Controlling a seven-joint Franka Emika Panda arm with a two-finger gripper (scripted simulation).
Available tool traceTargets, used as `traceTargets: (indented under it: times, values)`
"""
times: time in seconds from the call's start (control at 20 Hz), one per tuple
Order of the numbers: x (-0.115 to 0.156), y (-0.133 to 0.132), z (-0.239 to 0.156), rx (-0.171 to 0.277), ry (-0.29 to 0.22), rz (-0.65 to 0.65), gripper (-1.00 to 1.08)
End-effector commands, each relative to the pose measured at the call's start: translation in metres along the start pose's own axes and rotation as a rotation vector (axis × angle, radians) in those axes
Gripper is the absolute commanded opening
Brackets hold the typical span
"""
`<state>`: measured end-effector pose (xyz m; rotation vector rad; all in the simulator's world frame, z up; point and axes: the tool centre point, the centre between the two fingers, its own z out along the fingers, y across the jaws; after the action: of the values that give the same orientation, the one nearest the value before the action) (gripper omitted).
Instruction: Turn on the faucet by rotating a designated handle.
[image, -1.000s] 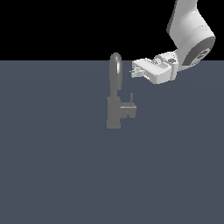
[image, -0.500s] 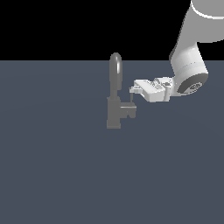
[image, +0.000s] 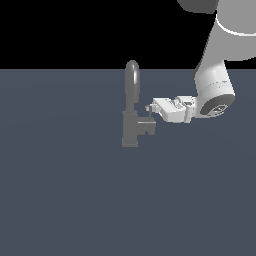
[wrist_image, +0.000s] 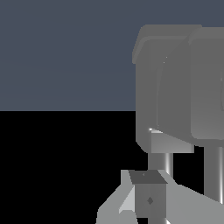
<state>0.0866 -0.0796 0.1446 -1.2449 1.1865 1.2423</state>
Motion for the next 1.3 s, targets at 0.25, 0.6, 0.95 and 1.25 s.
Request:
traceTargets:
  times: [0.25, 0.6, 0.95, 1.25]
  values:
    - [-0.002, 0.01, 0.0, 0.0, 0.0, 0.0, -1.0]
    - [-0.005, 0.024, 0.0, 0.0, 0.0, 0.0, -1.0]
    - [-0.009, 0.04, 0.0, 0.001, -0.001, 0.0, -1.0]
    - [-0.014, 0.043, 0.0, 0.006, 0.004, -0.011, -1.0]
